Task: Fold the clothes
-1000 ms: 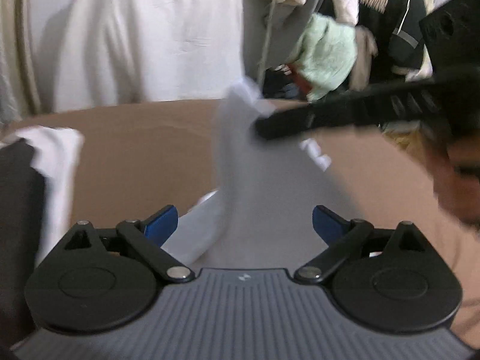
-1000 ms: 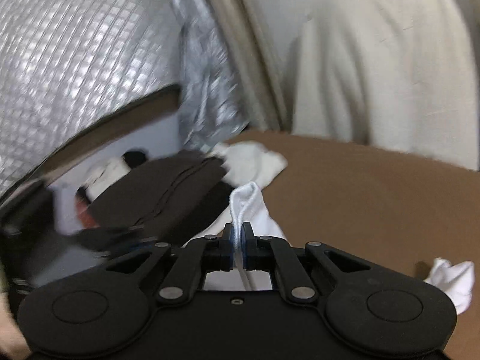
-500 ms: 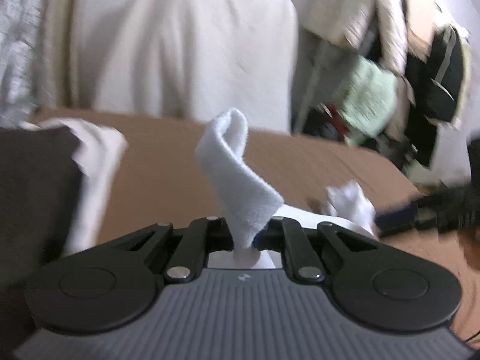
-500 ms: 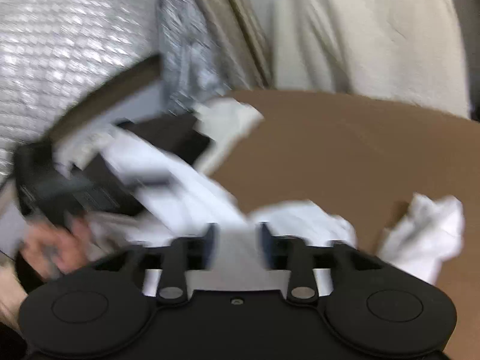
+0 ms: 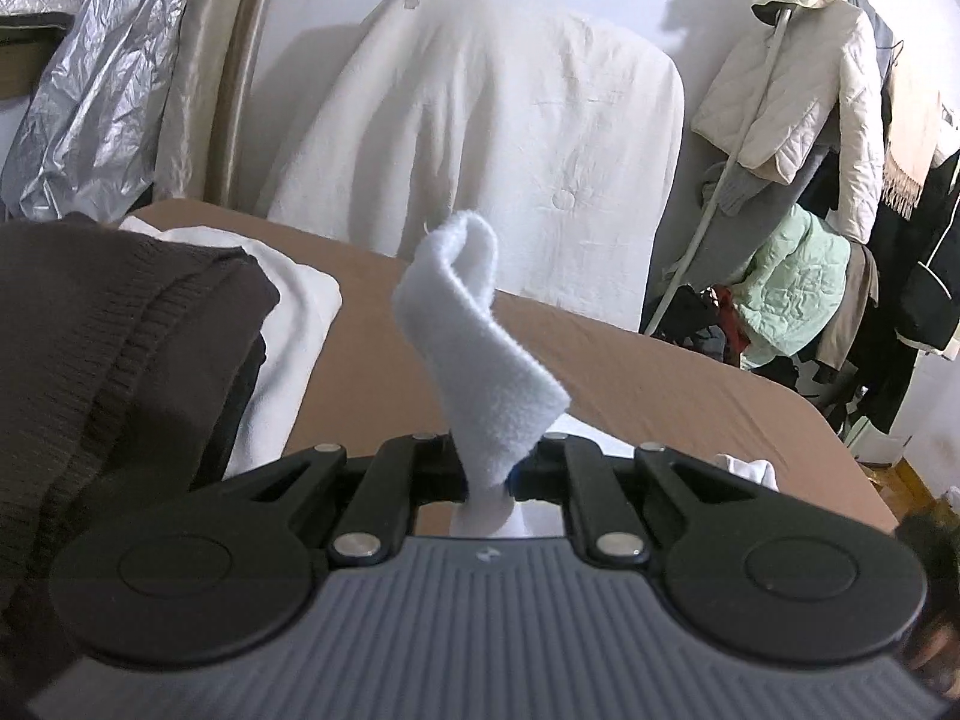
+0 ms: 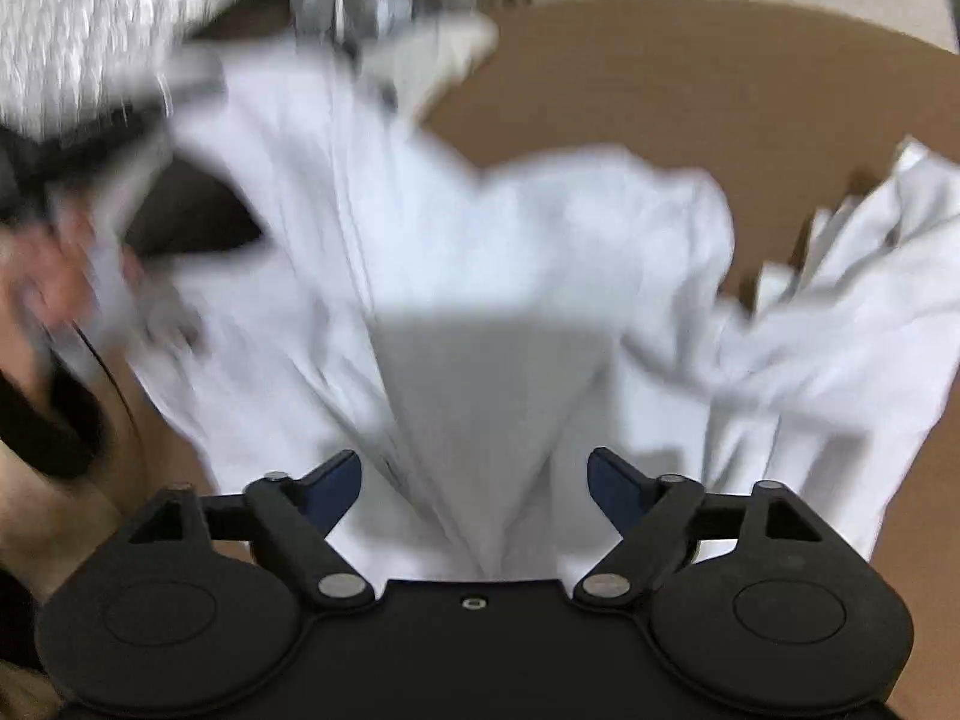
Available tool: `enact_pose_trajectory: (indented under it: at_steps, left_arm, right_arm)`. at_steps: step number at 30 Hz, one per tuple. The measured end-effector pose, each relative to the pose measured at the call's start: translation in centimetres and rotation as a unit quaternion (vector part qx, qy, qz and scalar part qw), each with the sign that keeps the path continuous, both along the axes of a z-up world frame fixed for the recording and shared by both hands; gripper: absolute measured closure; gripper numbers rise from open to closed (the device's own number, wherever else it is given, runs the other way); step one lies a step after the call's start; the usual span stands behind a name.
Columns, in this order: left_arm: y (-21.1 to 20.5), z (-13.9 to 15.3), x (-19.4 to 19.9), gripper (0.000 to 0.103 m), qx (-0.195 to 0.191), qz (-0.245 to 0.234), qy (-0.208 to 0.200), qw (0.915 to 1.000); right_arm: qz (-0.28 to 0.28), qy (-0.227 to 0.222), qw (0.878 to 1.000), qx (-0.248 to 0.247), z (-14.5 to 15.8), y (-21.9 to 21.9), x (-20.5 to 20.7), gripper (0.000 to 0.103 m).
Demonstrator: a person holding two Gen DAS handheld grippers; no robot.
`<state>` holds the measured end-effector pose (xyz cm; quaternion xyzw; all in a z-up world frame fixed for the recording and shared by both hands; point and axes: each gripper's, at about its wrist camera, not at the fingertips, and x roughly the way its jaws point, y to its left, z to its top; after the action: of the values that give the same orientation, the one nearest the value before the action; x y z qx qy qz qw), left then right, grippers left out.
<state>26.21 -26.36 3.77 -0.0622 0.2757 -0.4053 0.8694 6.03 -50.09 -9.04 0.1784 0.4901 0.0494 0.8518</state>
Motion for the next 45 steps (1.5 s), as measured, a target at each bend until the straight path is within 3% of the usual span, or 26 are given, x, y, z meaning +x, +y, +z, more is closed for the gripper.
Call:
enact_pose_trajectory:
  at_steps: [2,3,4,8,11,13,15,16,17,18,19,20,22,25,29,34,38,40,43,45]
  left_arm:
    - [-0.1,0.3,-0.4,0.093,0.011,0.012,-0.011,0.9998]
    - [-0.2,0.4,-0.5,0.093,0.018,0.021,-0.015,0.9995]
    - [-0.4,0.4,-0.5,0.093,0.026,0.027,-0.013,0.9992]
    - [-6.0,0.8,2.0,0.094,0.111,-0.042,-0.013,0.9928]
    - [-11.3,3.7,5.9,0.094,0.179,-0.031,-0.091,0.9792]
    - [-13.8,6.3,9.6,0.094,0.181,0.019,-0.124,0.9756]
    - [-15.3,8.2,13.5,0.09,0.148,0.072,-0.11,0.9803]
    - [-15.6,8.3,15.1,0.085,0.128,0.085,-0.091,0.984]
    - [-16.1,8.3,16.7,0.06,0.112,0.096,-0.071,0.9865]
    - [-16.5,7.6,17.9,0.028,0.11,0.104,-0.053,0.987]
    - [-16.8,6.6,18.6,0.019,0.119,0.118,-0.043,0.9848]
    - [-17.0,5.6,19.0,0.017,0.131,0.132,-0.034,0.982]
    - [-16.9,2.7,18.6,0.017,0.165,0.135,-0.026,0.9766]
    - [-15.8,-1.7,16.2,0.017,0.206,0.096,0.0,0.9739]
    - [-13.1,-6.2,11.2,0.018,0.219,0.023,0.05,0.9742]
    - [-9.6,-8.7,3.0,0.017,0.23,-0.021,0.061,0.971]
    - [-5.2,-10.7,-1.8,0.018,0.247,-0.023,0.085,0.9649]
    - [-3.4,-11.1,-3.2,0.02,0.27,-0.017,0.097,0.9577]
    - [-1.7,-10.1,-5.4,0.02,0.266,-0.014,0.082,0.9604]
    - [-2.0,-9.6,-6.3,0.02,0.243,-0.024,0.092,0.9654]
  right_arm:
    - [-0.018,0.028,0.997,-0.066,-1.7,1.0,0.6,0.061]
    - [-0.027,0.022,0.996,-0.08,-1.5,1.0,0.8,0.073]
    - [-0.033,0.009,0.997,-0.073,-0.8,0.6,1.0,0.094]
    - [-0.05,-0.027,0.993,-0.106,3.9,-2.2,3.8,0.096]
    - [-0.068,-0.047,0.985,-0.151,8.7,-5.8,7.9,0.097]
    - [-0.113,-0.082,0.972,-0.188,12.6,-8.6,10.8,0.097]
    - [-0.181,-0.126,0.954,-0.206,16.1,-10.8,12.9,0.096]
    - [-0.221,-0.151,0.941,-0.208,17.7,-11.6,13.7,0.087]
    - [-0.25,-0.17,0.93,-0.209,18.9,-12.2,14.5,0.08]
    - [-0.247,-0.177,0.931,-0.204,19.1,-12.0,15.0,0.068]
    - [-0.244,-0.183,0.931,-0.2,19.2,-11.9,15.5,0.032]
    - [-0.242,-0.186,0.932,-0.197,19.1,-11.7,15.9,0.015]
    - [-0.24,-0.169,0.935,-0.197,17.1,-11.4,15.3,0.015]
    - [-0.222,-0.115,0.947,-0.2,12.9,-11.6,13.2,0.018]
    - [-0.215,-0.074,0.963,-0.142,7.9,-12.3,7.2,0.022]
    - [-0.248,-0.075,0.965,-0.04,3.5,-12.3,-2.5,0.022]
    - [-0.27,-0.07,0.96,0.006,1.2,-9.4,-7.9,0.021]
    - [-0.276,-0.078,0.958,0.005,0.2,-6.8,-9.5,0.021]
    - [-0.285,-0.053,0.957,-0.012,-1.7,-4.5,-9.6,0.021]
    - [-0.275,-0.018,0.961,-0.016,-2.5,-3.6,-9.0,0.022]
